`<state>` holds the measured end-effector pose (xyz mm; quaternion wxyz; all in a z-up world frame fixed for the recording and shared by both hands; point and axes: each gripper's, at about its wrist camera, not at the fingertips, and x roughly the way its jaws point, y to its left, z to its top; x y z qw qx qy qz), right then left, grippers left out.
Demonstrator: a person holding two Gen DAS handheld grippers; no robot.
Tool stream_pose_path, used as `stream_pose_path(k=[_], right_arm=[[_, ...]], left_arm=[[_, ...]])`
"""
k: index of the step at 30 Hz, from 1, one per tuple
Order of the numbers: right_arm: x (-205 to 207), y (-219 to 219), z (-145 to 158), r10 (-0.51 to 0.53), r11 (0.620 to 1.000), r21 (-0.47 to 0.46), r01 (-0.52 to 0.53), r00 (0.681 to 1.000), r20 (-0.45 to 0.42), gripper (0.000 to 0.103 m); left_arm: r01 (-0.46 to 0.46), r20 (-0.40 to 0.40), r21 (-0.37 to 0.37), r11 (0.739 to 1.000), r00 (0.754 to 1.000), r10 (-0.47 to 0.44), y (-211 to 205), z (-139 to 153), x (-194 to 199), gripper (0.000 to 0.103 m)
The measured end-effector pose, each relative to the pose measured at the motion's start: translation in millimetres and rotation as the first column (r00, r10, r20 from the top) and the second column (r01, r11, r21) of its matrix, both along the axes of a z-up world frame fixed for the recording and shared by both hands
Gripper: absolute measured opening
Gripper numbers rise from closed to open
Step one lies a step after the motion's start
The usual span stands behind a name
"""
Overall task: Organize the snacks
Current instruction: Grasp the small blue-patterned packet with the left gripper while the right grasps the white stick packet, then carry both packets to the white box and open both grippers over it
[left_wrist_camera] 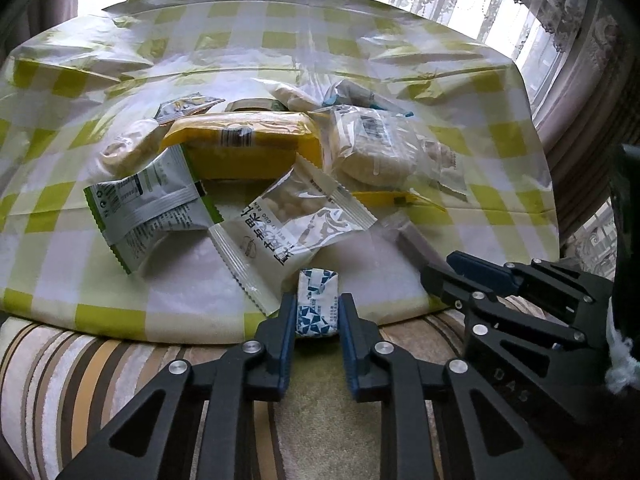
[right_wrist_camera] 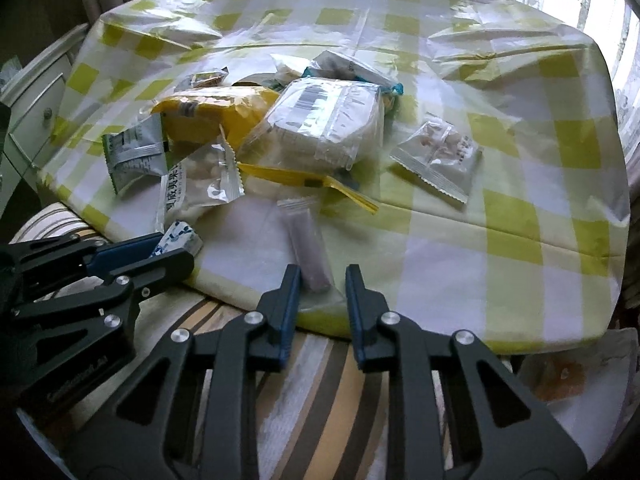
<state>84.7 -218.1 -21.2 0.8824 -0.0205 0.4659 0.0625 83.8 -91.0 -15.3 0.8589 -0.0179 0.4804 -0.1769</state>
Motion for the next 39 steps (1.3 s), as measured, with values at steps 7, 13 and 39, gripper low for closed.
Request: stream_pose_path(k=[7, 13, 39], right_arm=[[-15, -13, 10, -0.069, 0.997, 0.019, 0.069, 0.996, 0.049, 0.023], [-33, -25, 17, -0.121, 0.992, 0.042, 0.118, 0.990, 0.071, 0.020], [-60, -71, 26, -0.207, 0.970, 0.145, 0.197, 0.977, 0.057, 0.055]], left_arm=[[0.020, 0.022, -0.036, 0.999, 1.000, -0.019, -1, 8, -10, 0.021], [0.063, 0.049, -0.058, 0.996, 0.997, -0.060, -15, 17, -20, 0.021], [0.148, 0.068, -0.102, 0.984, 0.988, -0.141, -53, 22, -43, 0.021]])
